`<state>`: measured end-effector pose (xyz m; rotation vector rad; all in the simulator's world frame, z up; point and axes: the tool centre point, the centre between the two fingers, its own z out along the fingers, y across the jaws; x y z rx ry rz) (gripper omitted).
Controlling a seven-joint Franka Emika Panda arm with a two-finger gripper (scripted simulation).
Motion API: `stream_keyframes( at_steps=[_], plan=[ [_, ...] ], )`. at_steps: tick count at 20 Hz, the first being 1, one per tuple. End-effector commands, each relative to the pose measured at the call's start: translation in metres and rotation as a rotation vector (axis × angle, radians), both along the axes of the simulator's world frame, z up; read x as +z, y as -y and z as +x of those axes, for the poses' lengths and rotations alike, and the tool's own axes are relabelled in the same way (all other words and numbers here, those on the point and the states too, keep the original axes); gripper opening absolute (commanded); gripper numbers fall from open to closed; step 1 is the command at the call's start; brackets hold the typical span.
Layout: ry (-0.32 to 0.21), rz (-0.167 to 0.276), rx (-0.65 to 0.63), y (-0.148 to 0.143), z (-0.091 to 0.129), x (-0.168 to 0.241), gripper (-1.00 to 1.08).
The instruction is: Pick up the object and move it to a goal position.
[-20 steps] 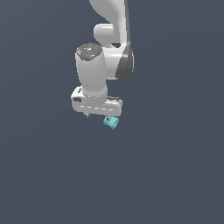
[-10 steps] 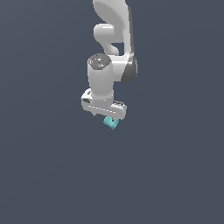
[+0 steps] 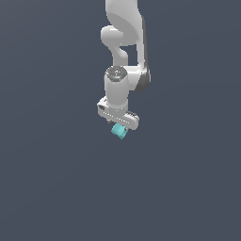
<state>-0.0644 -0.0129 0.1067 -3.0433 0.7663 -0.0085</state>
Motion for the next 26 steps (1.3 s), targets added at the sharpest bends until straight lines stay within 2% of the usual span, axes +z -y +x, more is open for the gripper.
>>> stream_keyframes(
  at_steps=[1, 7, 14, 26],
  plan=[
    [-0.002, -0.001, -0.033, -0.004, -0.007, -0.006, 1.00],
    [-0.006, -0.001, -0.074, -0.008, -0.016, -0.015, 1.00],
    [-0.006, -0.002, -0.075, -0.009, -0.017, -0.018, 1.00],
    [-0.006, -0.002, -0.079, -0.009, -0.018, -0.063, 1.00]
  ],
)
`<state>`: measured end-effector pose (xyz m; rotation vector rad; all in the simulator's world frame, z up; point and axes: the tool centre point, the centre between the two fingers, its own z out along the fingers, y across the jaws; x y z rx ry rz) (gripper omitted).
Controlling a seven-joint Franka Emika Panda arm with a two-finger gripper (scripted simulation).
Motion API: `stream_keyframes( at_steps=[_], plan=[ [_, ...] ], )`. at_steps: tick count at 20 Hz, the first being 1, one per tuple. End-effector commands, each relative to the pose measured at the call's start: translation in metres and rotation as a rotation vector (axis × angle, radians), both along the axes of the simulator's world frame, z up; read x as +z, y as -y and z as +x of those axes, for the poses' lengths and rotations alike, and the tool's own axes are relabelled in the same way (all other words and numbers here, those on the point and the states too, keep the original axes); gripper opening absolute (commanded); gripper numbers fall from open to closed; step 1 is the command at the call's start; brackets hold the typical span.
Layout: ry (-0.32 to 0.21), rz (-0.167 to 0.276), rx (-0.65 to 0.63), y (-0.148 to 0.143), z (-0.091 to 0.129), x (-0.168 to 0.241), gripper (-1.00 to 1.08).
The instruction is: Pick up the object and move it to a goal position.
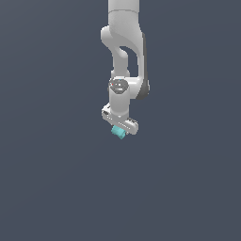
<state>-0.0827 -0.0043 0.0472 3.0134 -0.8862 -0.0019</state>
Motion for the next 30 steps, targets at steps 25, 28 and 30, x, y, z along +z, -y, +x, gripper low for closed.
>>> stream_keyframes(
  at_steps=[25, 28, 30],
  plan=[
    [0.002, 0.000, 0.000, -0.021, 0.019, 0.019, -1.00],
    [0.002, 0.000, 0.000, -0.033, 0.031, 0.034, -1.00],
    [0.002, 0.000, 0.000, -0.043, 0.040, 0.046, -1.00]
  ],
)
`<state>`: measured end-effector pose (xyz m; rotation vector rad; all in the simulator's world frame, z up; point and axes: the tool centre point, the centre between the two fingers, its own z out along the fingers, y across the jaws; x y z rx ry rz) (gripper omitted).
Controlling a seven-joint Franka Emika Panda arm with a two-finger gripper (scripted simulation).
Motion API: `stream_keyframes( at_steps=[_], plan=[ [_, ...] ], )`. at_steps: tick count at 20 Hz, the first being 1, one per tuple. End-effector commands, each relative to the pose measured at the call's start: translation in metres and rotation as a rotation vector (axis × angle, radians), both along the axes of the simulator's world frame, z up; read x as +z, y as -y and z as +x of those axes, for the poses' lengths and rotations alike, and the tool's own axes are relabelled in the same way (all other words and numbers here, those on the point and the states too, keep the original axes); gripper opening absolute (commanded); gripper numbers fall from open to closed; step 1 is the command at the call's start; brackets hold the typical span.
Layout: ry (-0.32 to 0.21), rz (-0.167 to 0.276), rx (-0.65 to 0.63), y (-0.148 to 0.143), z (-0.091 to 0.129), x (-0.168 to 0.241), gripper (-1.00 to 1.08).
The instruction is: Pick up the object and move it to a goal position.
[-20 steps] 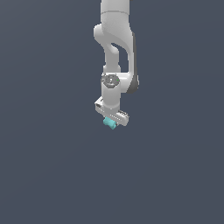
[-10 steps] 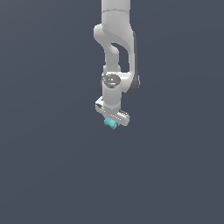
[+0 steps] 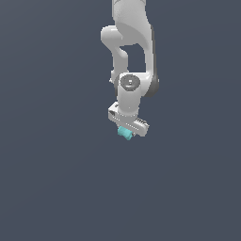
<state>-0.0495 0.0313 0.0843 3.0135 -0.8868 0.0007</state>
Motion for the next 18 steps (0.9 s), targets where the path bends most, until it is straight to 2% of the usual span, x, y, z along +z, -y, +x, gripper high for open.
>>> stream_keyframes(
  at_steps=[1, 10, 18],
  plan=[
    [0.000, -0.001, 0.000, -0.012, 0.011, 0.015, -1.00],
    [0.000, -0.001, 0.000, -0.051, 0.049, 0.061, -1.00],
    [0.000, 0.000, 0.000, -0.064, 0.064, 0.077, -1.00]
  ],
)
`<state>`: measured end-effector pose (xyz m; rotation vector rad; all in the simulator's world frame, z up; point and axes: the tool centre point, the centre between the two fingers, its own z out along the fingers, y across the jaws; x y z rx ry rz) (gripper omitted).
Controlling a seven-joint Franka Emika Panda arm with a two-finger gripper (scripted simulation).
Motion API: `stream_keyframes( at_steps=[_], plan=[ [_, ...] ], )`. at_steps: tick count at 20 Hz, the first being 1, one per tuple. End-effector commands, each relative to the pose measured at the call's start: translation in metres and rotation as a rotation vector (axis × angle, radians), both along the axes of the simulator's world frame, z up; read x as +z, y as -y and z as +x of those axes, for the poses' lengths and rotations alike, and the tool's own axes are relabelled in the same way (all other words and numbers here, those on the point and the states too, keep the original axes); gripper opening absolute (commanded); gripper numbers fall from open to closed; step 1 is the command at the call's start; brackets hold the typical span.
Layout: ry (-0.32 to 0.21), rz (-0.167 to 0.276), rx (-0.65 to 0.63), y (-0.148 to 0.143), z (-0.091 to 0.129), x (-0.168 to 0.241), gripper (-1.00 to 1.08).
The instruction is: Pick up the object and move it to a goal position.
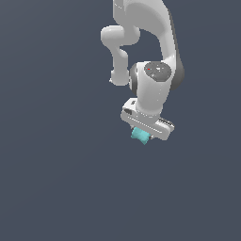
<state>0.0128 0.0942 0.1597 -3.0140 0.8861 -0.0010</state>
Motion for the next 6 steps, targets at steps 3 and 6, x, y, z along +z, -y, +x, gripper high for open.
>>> stream_keyframes(
  at_steps=[3, 6],
  plan=[
    [-0.001, 0.000, -0.001, -0.0023, 0.0033, 0.0028, -1.00],
    [-0.001, 0.000, -0.001, -0.0015, 0.0029, 0.0018, -1.00]
  ],
)
